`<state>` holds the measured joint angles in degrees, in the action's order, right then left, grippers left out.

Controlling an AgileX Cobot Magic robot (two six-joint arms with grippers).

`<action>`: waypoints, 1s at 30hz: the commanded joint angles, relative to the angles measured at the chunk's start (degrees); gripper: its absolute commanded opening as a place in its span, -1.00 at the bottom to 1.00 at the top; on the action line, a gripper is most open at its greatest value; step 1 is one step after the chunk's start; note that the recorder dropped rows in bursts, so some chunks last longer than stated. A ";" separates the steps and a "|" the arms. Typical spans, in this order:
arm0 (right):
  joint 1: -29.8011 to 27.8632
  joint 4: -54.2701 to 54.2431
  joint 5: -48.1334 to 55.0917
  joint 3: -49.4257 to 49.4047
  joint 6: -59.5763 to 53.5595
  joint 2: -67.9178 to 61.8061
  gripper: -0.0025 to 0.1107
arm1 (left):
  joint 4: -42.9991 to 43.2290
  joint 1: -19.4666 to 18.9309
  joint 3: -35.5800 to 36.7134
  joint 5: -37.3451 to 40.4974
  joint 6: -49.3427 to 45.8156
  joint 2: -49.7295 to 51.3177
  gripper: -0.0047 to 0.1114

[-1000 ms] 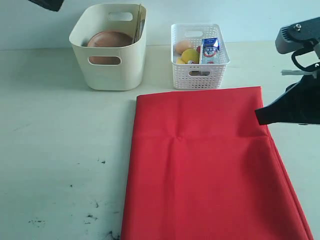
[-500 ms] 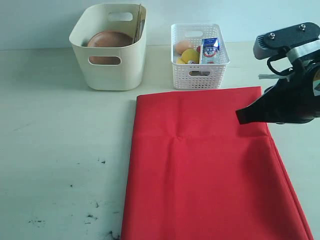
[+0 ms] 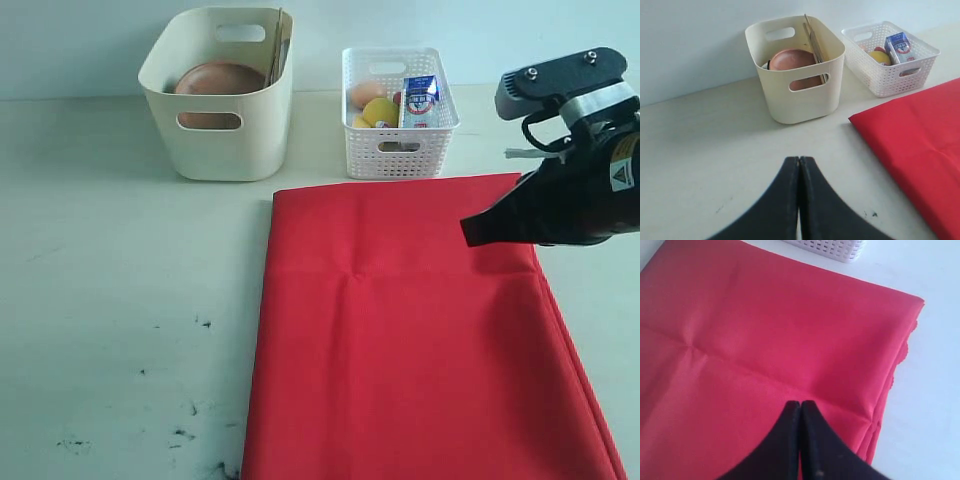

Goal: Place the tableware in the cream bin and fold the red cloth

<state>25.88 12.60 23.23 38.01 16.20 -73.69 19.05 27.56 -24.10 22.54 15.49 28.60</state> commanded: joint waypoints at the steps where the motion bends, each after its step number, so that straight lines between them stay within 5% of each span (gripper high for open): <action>1: 0.11 -0.01 -1.07 0.12 -0.72 -0.03 -0.96 | 0.48 -0.24 0.63 1.07 -0.09 0.09 -0.92; 30: 0.11 -0.24 -2.41 0.12 0.09 -0.03 -0.96 | -2.49 -0.47 0.63 1.30 -0.23 -0.24 -0.92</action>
<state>25.88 12.41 21.55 38.01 16.21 -73.69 18.37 27.56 -23.83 23.96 15.39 28.60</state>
